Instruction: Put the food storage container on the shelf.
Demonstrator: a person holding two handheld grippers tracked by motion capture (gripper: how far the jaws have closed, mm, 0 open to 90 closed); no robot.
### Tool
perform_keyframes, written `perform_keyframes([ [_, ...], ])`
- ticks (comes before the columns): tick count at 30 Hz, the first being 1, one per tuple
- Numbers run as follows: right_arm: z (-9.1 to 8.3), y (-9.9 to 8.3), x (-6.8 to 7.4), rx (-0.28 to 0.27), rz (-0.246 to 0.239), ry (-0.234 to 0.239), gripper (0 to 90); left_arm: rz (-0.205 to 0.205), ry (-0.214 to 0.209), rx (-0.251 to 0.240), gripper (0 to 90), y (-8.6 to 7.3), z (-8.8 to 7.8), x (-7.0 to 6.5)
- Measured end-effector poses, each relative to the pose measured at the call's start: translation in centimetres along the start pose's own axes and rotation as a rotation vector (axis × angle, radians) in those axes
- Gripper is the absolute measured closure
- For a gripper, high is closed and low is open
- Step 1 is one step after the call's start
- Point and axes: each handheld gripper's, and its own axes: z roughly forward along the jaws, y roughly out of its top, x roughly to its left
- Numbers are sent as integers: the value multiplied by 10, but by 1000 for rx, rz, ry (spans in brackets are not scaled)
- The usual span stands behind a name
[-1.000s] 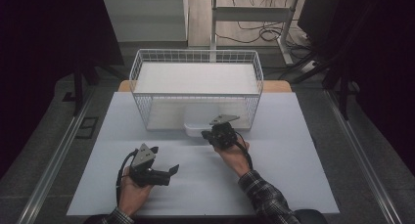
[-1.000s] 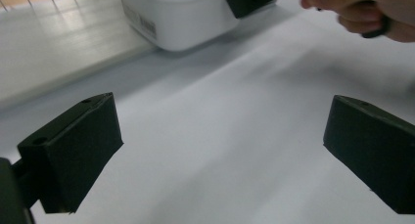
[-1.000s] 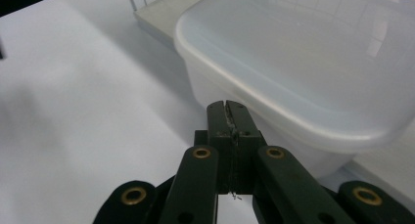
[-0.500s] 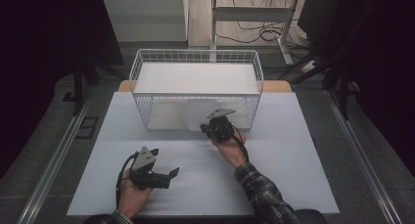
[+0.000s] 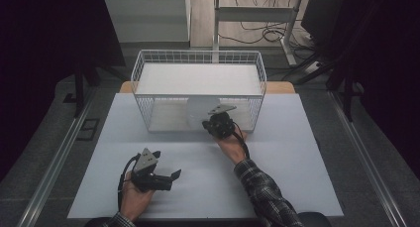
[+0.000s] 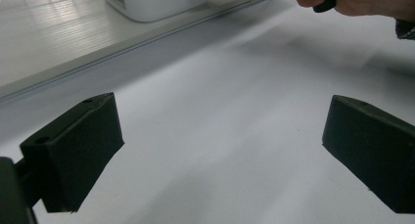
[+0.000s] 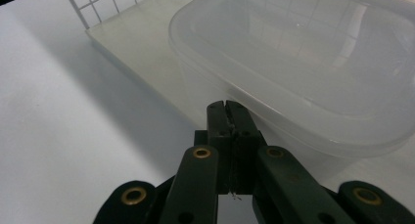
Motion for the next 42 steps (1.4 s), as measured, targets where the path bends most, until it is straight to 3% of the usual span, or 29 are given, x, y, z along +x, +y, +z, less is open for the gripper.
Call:
perform_keyframes([
  [10,3,1,-2,-1,8,-3,875,0,-2,14,18,0,1,0],
  [13,1,1,0,-4,5,1,827,-9,-9,21,18,-1,1,1],
  [20,-8,0,2,-31,15,34,632,-1,-3,23,18,-1,2,1],
  [31,-22,-3,7,-27,-2,41,460,-6,-4,25,18,-2,3,3],
  [36,-39,-4,12,-25,-27,59,353,-8,-6,27,18,-2,3,4],
  [37,-47,-7,15,-26,-28,73,289,-7,-7,28,17,-2,3,4],
  [41,-61,-13,19,-28,-39,85,208,-1,-23,20,16,-2,3,3],
  [42,-70,-18,22,-24,-53,79,153,5,-22,20,15,-2,3,3],
])
